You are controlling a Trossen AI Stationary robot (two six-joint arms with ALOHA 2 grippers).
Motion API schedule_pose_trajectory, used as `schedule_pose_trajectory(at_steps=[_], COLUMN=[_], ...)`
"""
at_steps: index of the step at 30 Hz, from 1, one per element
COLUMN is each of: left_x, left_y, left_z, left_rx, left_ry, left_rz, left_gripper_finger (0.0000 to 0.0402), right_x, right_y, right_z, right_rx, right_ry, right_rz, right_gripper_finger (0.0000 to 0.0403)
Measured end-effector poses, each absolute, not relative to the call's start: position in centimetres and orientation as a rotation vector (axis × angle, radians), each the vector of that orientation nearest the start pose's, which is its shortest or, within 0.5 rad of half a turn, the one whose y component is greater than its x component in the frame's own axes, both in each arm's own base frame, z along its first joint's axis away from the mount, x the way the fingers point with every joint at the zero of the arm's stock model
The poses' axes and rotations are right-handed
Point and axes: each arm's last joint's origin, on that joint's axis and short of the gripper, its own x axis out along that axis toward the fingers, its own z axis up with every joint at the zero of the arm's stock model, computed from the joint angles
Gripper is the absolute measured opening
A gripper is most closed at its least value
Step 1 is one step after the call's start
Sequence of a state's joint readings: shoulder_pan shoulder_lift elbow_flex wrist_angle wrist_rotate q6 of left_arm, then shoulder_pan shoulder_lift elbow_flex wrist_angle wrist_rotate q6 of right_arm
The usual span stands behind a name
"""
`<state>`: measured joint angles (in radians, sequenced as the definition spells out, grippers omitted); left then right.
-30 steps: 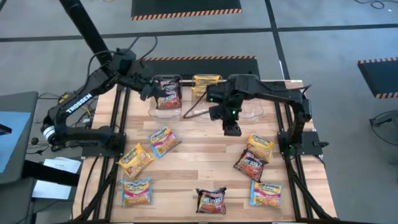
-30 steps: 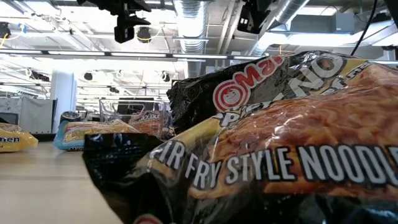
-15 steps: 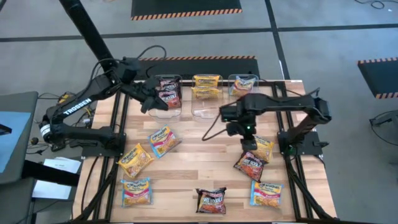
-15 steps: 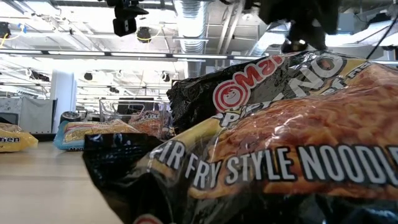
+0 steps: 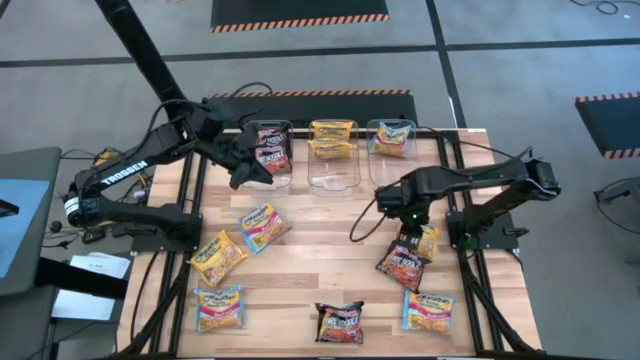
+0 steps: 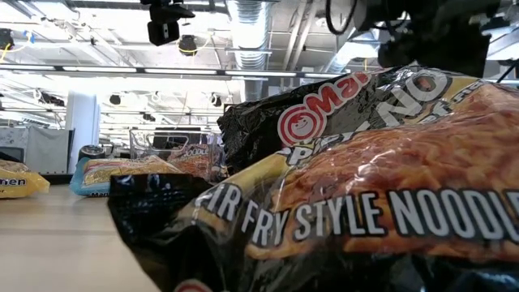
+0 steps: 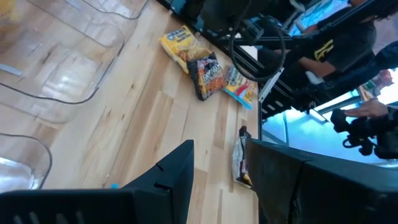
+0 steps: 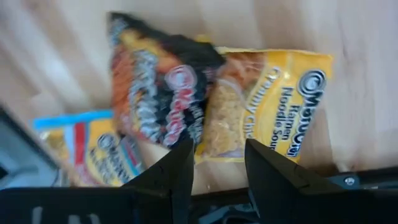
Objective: Sort Maruchan noodles
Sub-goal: Put the yellow noodle pack into the center transparent bin
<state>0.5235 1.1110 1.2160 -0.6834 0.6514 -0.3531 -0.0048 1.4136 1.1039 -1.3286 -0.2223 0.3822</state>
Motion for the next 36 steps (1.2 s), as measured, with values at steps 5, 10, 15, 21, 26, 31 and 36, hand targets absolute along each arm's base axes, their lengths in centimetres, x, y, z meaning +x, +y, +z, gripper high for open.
schedule_pose_trajectory(at_steps=[5,10,15,21,26,31,36], left_x=[19.6,19.6,19.7,19.7,19.7,19.7,19.7], left_y=[9.2,9.2,9.2,9.2,9.2,9.2,9.2], left_z=[37.6,37.6,37.6,37.6,37.6,37.6,37.6], left_rx=[-0.665,-0.665,-0.666,-0.666,-0.666,-0.666,-0.666], left_ry=[0.505,0.505,0.505,0.505,0.505,0.505,0.506], left_rz=[-0.037,-0.036,-0.033,-0.033,-0.032,-0.03,-0.03], left_gripper_finger=[0.013,0.013,0.013,0.013,0.013,0.013,0.013], right_x=[21.5,20.7,20.1,19.7,19.4,18.8,18.6], right_y=[1.3,2.0,2.3,2.7,2.8,2.8,2.8], right_z=[23.2,21.6,20.3,18.5,17.2,15.9,15.6], right_rx=[0.451,0.416,0.389,0.415,0.435,0.49,0.523], right_ry=[1.705,1.752,1.765,1.743,1.723,1.711,1.706], right_rz=[-0.235,-0.277,-0.339,-0.368,-0.394,-0.432,-0.459], right_gripper_finger=[0.017,0.019,0.0224,0.0239,0.024,0.024,0.0213])
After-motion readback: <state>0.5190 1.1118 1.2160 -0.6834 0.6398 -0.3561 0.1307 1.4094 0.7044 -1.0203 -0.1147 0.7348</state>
